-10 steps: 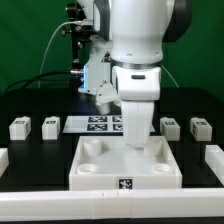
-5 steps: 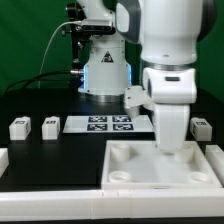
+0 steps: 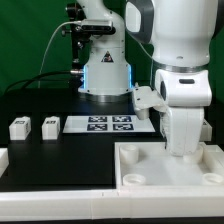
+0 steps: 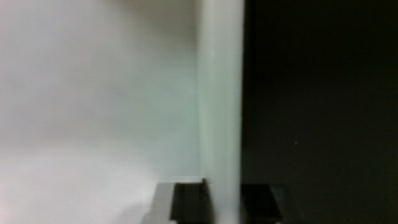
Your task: Assemble one leg
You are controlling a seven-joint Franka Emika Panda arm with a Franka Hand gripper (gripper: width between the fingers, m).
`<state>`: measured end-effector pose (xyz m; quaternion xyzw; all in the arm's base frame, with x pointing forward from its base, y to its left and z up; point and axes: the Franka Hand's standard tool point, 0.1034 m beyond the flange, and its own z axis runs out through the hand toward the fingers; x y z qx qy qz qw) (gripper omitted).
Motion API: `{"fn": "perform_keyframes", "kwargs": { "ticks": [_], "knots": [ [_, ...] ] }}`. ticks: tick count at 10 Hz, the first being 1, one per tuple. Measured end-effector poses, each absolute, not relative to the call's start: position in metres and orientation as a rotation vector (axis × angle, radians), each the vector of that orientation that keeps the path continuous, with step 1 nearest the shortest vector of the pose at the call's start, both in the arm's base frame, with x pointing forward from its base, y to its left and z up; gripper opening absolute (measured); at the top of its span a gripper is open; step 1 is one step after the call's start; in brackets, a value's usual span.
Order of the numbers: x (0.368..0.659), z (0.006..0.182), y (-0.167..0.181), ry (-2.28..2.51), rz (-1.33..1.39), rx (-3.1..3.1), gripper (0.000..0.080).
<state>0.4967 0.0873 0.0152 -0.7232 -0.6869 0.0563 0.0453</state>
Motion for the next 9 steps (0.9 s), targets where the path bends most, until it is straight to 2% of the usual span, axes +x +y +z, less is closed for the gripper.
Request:
{"fn": "perform_keyframes", "kwargs": {
  "ticks": [2, 3, 4, 5, 6, 7, 8, 9],
  "knots": [
    [0.497, 0.015, 0.087, -2.097, 0.173, -2.209, 0.0070],
    [0.498, 0.016, 0.087, -2.094, 0.170, -2.214, 0.0167],
    [0.500, 0.017, 0.088, -2.090, 0.166, -2.222, 0.0167],
    [0.501, 0.020, 0.089, -2.080, 0.161, -2.238, 0.0369],
    [0.504, 0.026, 0.091, -2.070, 0.152, -2.261, 0.0369],
    [0.506, 0.035, 0.092, -2.055, 0.143, -2.291, 0.0576],
    [0.506, 0.043, 0.092, -2.037, 0.140, -2.318, 0.0632],
    [0.505, 0.054, 0.092, -2.010, 0.137, -2.357, 0.0632]
  ]
}}
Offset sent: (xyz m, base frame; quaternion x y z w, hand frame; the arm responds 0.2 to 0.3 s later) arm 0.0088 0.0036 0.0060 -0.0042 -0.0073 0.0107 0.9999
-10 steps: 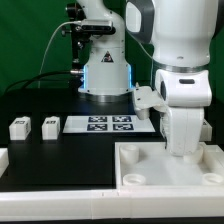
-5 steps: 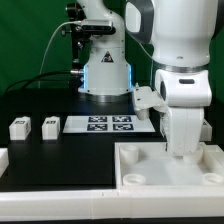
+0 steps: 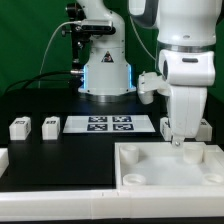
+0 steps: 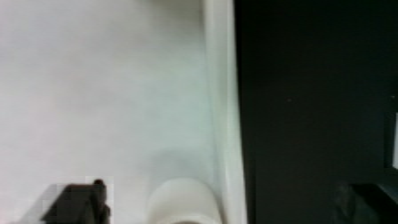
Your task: Assemble one leg
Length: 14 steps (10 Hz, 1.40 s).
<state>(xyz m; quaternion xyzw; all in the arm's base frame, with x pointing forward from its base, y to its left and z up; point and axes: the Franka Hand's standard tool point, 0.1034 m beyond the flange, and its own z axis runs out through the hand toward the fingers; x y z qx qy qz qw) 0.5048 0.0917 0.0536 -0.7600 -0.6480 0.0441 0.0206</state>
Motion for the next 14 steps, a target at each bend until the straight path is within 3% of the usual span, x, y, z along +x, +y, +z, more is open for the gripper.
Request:
{"fn": "perform_keyframes", "kwargs": {
  "ticks": [2, 6, 9, 14],
  "knots": [
    [0.494, 0.071, 0.088, -1.952, 0.124, -2.433, 0.0649],
    [0.480, 0.088, 0.093, -1.838, 0.079, -2.554, 0.0649],
    [0.479, 0.085, 0.091, -1.789, 0.086, -2.584, 0.0649],
    [0.465, 0.077, 0.100, -0.743, 0.099, -3.039, 0.0649]
  ]
}}
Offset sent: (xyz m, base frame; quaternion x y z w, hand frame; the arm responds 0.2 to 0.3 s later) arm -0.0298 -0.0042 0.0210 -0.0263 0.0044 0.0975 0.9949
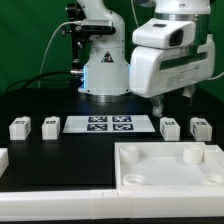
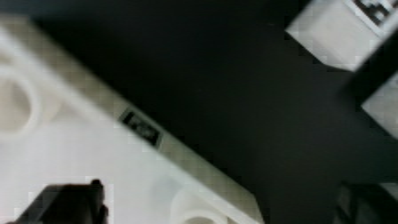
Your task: Assemble one leg
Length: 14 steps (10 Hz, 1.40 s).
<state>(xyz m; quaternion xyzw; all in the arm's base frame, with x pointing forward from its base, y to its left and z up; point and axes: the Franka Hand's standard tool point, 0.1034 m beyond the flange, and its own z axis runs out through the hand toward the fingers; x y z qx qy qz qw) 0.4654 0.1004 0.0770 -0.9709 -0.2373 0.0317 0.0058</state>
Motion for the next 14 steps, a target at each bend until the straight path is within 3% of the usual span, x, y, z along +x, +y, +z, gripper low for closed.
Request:
{"fn": "perform_keyframes", "kwargs": {
  "ticks": [1, 9, 14],
  "knots": [
    [0.463, 0.075, 0.103, -0.543, 0.111, -3.062, 0.0649],
    [0.437, 0.061, 0.167, -0.283, 0.131, -3.103, 0.0649],
    [0.436, 0.060, 0.167, -0.297, 0.201, -3.109, 0.0649]
  ]
}}
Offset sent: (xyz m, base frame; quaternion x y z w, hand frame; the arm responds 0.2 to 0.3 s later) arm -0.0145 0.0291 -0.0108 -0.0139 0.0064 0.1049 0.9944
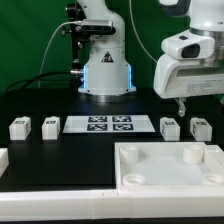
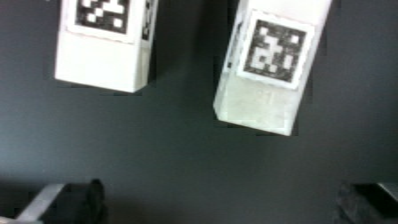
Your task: Assemble one leg
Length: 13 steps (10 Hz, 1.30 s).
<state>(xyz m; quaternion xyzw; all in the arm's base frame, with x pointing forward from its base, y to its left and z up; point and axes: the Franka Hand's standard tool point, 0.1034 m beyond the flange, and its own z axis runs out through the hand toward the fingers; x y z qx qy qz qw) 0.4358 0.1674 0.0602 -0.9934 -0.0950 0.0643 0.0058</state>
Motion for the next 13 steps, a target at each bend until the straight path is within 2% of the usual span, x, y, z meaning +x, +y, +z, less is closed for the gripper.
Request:
{"fn": "perform_keyframes", "kwargs": {
  "ticks": [2, 4, 11, 12, 13],
  "knots": [
    [0.418, 0.055, 0.163, -0.181, 0.458, -3.120, 0.0649],
    [0.413, 0.055, 0.170, -0.151, 0.798, -3.103, 0.0649],
    [0.408, 0.039, 0.179, -0.030, 0.848, -3.105, 0.0649],
    [0.398, 0.041, 0.176, -0.034, 1.063, -3.057, 0.0649],
    [0.404, 0.038, 0.177, -0.029, 1.178, -3.023, 0.0649]
  ]
}}
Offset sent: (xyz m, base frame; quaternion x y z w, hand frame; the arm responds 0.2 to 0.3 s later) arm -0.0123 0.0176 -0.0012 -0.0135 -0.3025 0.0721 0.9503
